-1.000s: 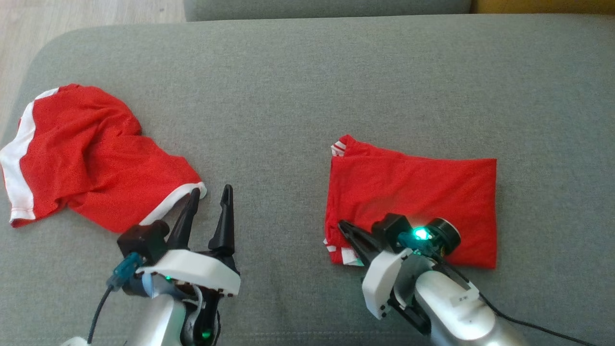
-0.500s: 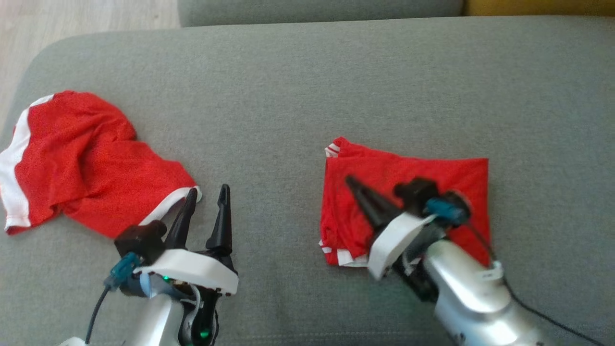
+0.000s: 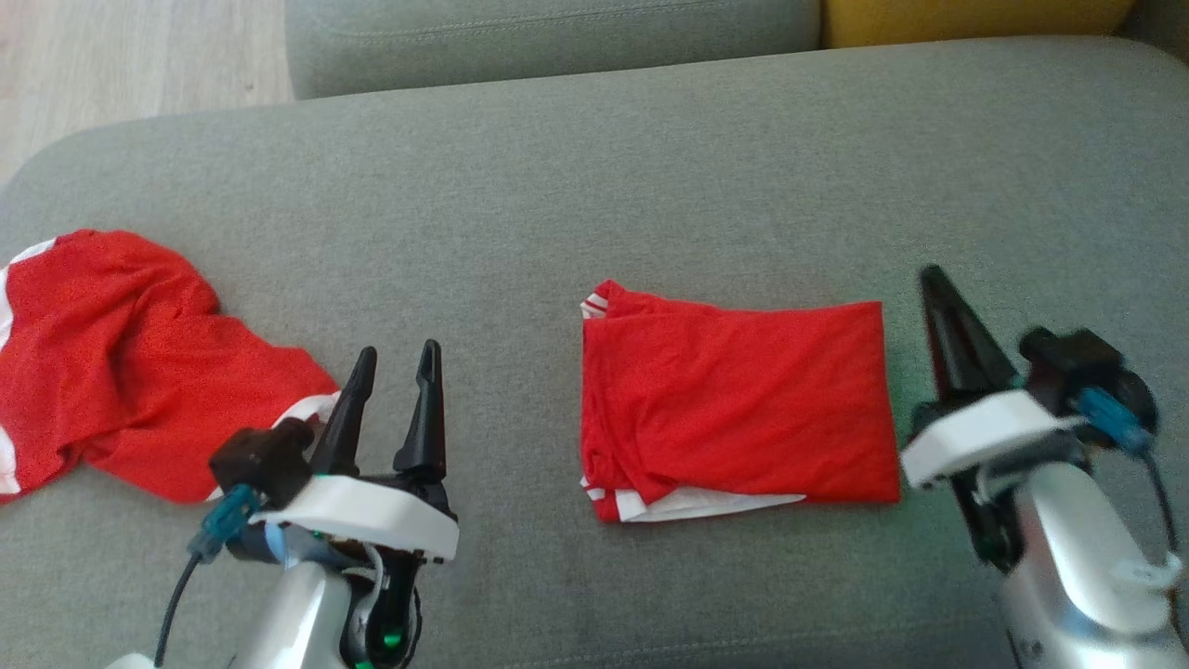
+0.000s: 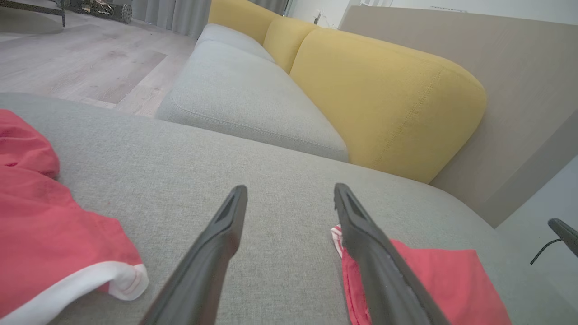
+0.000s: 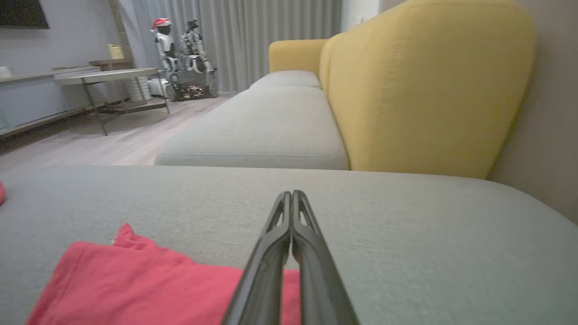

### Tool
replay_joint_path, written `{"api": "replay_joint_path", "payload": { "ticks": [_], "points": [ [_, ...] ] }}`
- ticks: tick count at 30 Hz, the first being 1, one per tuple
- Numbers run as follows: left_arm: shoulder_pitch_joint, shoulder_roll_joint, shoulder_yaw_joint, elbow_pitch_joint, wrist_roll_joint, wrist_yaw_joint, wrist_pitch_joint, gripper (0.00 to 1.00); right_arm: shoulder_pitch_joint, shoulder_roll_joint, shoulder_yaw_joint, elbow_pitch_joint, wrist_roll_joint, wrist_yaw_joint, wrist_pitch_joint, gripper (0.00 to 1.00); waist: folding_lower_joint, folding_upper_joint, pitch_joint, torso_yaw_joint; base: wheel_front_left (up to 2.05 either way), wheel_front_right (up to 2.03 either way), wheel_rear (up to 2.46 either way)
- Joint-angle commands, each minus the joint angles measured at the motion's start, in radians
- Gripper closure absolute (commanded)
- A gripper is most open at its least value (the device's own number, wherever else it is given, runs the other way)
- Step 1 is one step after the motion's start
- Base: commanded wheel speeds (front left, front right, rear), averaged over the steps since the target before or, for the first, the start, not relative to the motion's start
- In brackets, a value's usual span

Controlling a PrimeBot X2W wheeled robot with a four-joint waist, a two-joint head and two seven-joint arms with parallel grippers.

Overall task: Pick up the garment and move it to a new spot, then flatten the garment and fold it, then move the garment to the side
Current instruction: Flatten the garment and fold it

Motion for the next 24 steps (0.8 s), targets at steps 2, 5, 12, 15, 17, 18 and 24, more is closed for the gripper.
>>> {"api": "replay_joint_path", "payload": {
  "ticks": [2, 5, 12, 15, 17, 18, 24],
  "points": [
    [-0.021, 0.003, 0.043, -0.045, -0.006, 0.003, -0.012, 0.0, 0.029, 0.007, -0.044, -0.076, -0.032, -0.001, -0.018, 1.0, 0.0, 0.0, -0.002, -0.01, 0.0, 0.0, 0.0],
    [-0.015, 0.003, 0.047, -0.055, -0.005, 0.003, -0.012, 0.0, 0.084, 0.03, -0.104, -0.123, -0.054, -0.001, -0.024, 1.0, 0.0, 0.0, -0.002, -0.019, 0.0, 0.0, 0.0],
    [0.014, 0.003, 0.058, -0.059, 0.015, -0.005, -0.012, 0.0, 0.173, 0.072, -0.164, -0.195, -0.089, -0.001, -0.036, 0.0, 0.0, 0.0, -0.005, -0.034, 0.0, 0.0, 0.0],
    [0.021, 0.003, 0.062, -0.064, 0.025, -0.003, -0.012, 0.0, 0.19, 0.08, -0.173, -0.208, -0.095, -0.001, -0.038, 0.0, 0.0, 0.0, -0.007, -0.034, 0.0, 0.0, 0.0],
    [0.023, 0.003, 0.065, -0.07, 0.027, -0.002, -0.012, 0.0, 0.197, 0.084, -0.177, -0.212, -0.1, -0.001, -0.039, 0.0, 0.0, 0.0, -0.007, -0.034, 0.0, 0.0, 0.0],
    [0.024, 0.003, 0.066, -0.073, 0.028, -0.001, -0.012, 0.0, 0.2, 0.085, -0.179, -0.213, -0.102, -0.001, -0.039, 0.0, 0.0, 0.0, -0.008, -0.033, 0.0, 0.0, 0.0],
    [0.023, 0.003, 0.063, -0.086, 0.03, -0.001, -0.012, 0.0, 0.203, 0.091, -0.179, -0.213, -0.106, -0.001, -0.025, 0.0, 0.0, 0.0, -0.004, -0.03, 0.0, 0.0, 0.0]
  ]
}}
